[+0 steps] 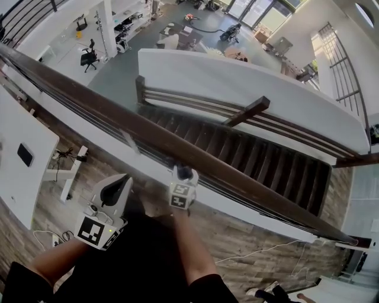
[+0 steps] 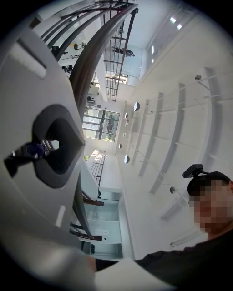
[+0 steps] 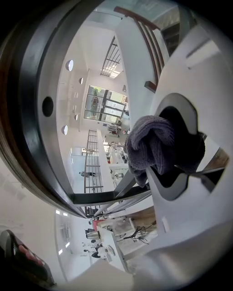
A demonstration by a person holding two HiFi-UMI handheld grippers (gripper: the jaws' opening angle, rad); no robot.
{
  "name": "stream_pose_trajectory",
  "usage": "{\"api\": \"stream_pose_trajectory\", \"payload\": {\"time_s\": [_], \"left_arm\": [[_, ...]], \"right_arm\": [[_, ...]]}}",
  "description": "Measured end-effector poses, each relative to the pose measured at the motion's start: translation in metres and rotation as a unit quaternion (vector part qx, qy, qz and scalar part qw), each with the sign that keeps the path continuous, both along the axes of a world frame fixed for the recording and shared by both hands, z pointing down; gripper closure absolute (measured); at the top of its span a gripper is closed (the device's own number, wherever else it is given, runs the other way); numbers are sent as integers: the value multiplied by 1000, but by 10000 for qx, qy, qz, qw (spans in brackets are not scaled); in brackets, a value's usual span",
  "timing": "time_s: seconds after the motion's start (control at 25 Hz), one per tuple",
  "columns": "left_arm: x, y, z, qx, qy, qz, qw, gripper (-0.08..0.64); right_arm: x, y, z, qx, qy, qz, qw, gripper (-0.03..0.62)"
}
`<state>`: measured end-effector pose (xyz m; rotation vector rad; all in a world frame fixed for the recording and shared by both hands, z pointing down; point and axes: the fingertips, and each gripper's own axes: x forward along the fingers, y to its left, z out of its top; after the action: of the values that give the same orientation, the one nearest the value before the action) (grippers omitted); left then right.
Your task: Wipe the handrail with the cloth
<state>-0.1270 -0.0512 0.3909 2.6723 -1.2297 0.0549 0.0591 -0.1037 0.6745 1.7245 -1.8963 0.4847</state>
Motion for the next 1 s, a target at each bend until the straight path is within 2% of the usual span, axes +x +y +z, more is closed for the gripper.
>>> {"api": "stream_pose_trajectory", "payload": {"time_s": [0.36, 0.64, 1.0], "left_arm": [[25, 10, 2, -27, 123, 123, 9998, 560], [28, 11, -2, -60, 117, 42, 9999, 560], [43, 17, -5, -51, 77, 93, 9999, 560]], "right_arm": [[8, 1, 2, -94, 19, -207, 9997, 407], [13, 4, 3, -63, -192, -207, 9996, 407], [31, 11, 2, -119, -207, -110, 9997, 407]]}}
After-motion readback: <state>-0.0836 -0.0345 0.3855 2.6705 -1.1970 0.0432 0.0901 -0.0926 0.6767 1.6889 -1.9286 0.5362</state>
